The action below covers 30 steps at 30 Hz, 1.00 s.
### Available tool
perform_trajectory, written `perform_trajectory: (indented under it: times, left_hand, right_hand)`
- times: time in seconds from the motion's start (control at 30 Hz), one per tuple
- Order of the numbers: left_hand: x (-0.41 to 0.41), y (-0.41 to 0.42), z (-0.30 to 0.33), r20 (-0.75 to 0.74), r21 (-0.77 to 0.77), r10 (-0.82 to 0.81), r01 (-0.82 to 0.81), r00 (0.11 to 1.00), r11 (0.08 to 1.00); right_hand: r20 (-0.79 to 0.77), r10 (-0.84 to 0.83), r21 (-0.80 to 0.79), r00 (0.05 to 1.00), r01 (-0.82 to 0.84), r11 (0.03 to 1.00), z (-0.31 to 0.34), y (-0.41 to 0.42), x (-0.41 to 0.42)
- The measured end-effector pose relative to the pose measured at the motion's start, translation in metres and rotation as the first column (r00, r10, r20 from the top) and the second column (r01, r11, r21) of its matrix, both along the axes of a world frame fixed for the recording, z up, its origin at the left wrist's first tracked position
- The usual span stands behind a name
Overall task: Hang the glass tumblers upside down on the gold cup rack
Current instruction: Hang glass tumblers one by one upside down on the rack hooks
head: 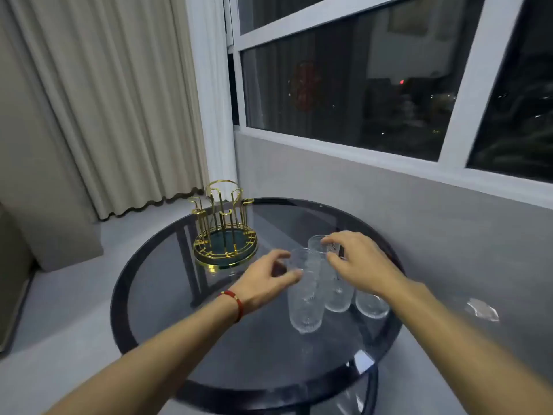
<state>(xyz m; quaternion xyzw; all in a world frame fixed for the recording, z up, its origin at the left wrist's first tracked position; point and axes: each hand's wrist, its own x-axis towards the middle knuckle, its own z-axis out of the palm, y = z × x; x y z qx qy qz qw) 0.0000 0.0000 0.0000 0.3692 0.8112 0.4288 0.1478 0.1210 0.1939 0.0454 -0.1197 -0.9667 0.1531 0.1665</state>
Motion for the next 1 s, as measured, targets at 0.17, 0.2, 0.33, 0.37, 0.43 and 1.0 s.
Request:
perform_trajectory:
  times: [0.17,0.2,0.33,0.37,0.43,1.0]
  left_hand:
    - [0.036,0.012,-0.032,-0.146,-0.061,-0.014,0.005,0.989,0.998]
    - [0.037,0.016,-0.039,-0.153,-0.032,0.01,-0.015,0.988,0.999]
    - [0.035,0.024,-0.056,-0.245,0.07,0.12,-0.106,0.962,0.992]
    - [0.034,0.024,-0.056,-0.255,0.09,0.136,-0.117,0.957,0.989]
    - [0.03,0.022,-0.054,-0.253,0.109,0.138,-0.114,0.957,0.988]
    - [-0.07,-0.029,-0.009,0.55,0.569,0.147,-0.498,0.822,0.654]
  right_hand:
    - [-0.295,-0.091,-0.233,0.951,0.021,0.972,-0.047,-0.03,0.034]
    - [-0.339,-0.123,-0.281,0.933,0.025,0.959,-0.056,-0.031,0.033]
    - [-0.395,-0.181,-0.389,0.901,0.014,0.921,-0.061,-0.031,0.021]
    - [-0.395,-0.18,-0.396,0.901,0.01,0.918,-0.06,-0.031,0.019]
    - [-0.394,-0.184,-0.414,0.901,0.005,0.91,-0.06,-0.032,0.016]
    - [-0.016,0.001,-0.793,1.0,-0.013,0.61,-0.024,-0.083,-0.098]
